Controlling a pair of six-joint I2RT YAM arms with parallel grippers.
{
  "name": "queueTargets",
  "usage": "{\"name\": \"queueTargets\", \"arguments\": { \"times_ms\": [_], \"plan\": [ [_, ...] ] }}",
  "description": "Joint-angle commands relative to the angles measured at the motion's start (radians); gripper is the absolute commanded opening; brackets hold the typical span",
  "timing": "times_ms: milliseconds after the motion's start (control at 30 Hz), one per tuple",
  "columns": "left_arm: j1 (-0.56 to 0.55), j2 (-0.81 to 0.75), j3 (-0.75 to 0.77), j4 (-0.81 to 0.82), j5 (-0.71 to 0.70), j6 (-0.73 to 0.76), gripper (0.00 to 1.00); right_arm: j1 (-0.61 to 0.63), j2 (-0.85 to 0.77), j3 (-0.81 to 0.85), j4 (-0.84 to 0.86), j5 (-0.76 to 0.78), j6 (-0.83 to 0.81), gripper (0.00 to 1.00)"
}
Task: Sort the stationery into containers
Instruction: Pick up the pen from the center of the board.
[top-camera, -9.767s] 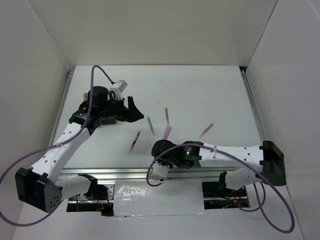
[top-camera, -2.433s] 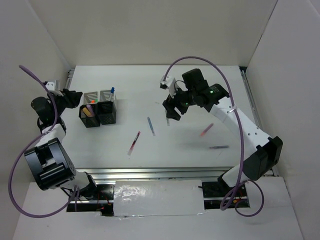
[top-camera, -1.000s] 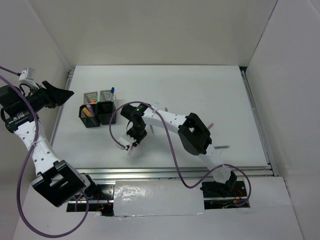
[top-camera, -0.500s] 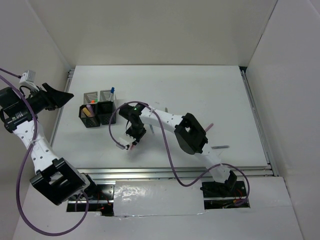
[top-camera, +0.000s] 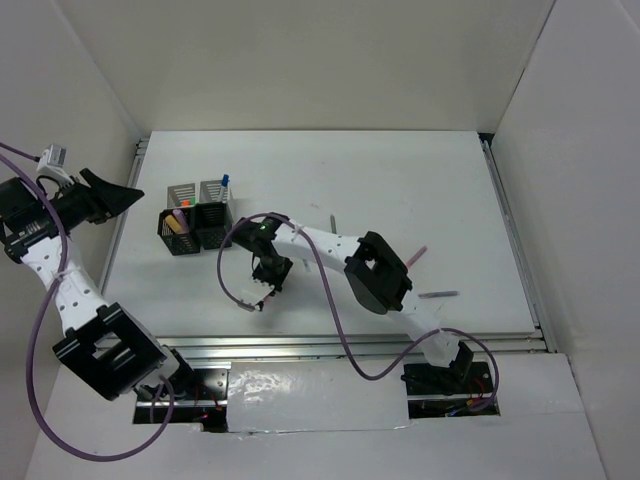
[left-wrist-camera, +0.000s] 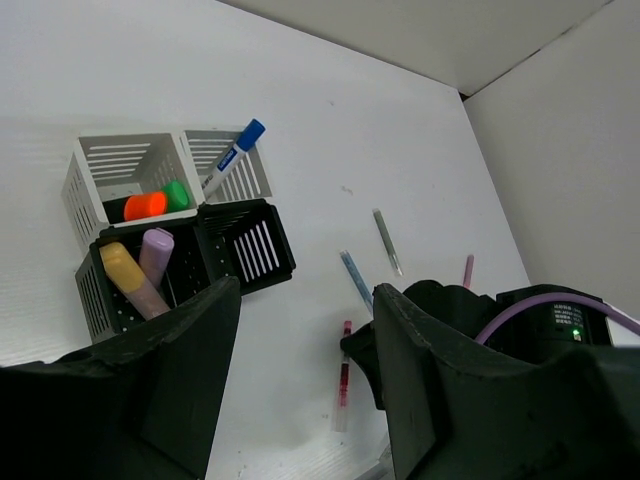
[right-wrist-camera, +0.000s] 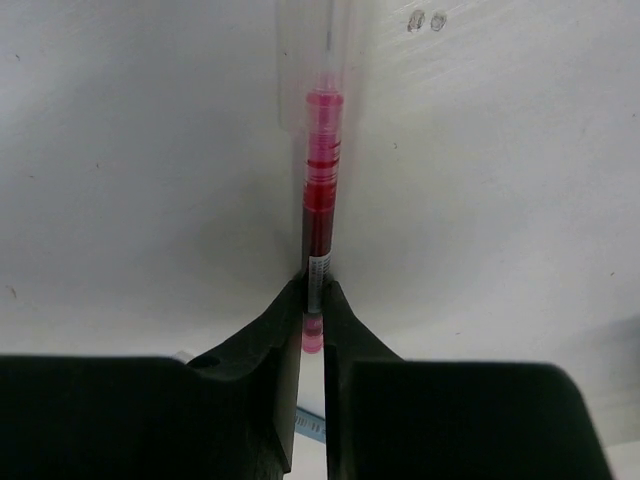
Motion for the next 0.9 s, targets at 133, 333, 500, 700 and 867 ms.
{"name": "queueTargets", "arguments": {
  "times_ms": [133,333,500,700,867],
  "plan": [
    [0.01,-0.145,-0.082,0.264,0.04,-0.102,0.67,0.009,-0.025,-0.074,0.039,-0.039,0.16,0.05],
    [0.01,-0.168,-0.079,0.372,0.011,-0.156,0.68,-0.014,-0.136,-0.025,0.035,-0.168,0.421,0.0],
    [0.009,-0.129,-0.116,0.599,0.111,-0.38,0.66,-0.118,-0.271,-0.038,0.121,-0.356,0.736,0.0],
    [-0.098,-0.321,-0.271,0.644,0.161,-0.317,0.66,-0.306,-0.496,-0.134,0.342,-0.575,1.22,0.0],
    [-0.345,-0.353,-0.323,0.637,0.057,-0.356,0.66,-0.376,-0.588,-0.206,0.504,-0.624,1.547,0.0]
  ]
}}
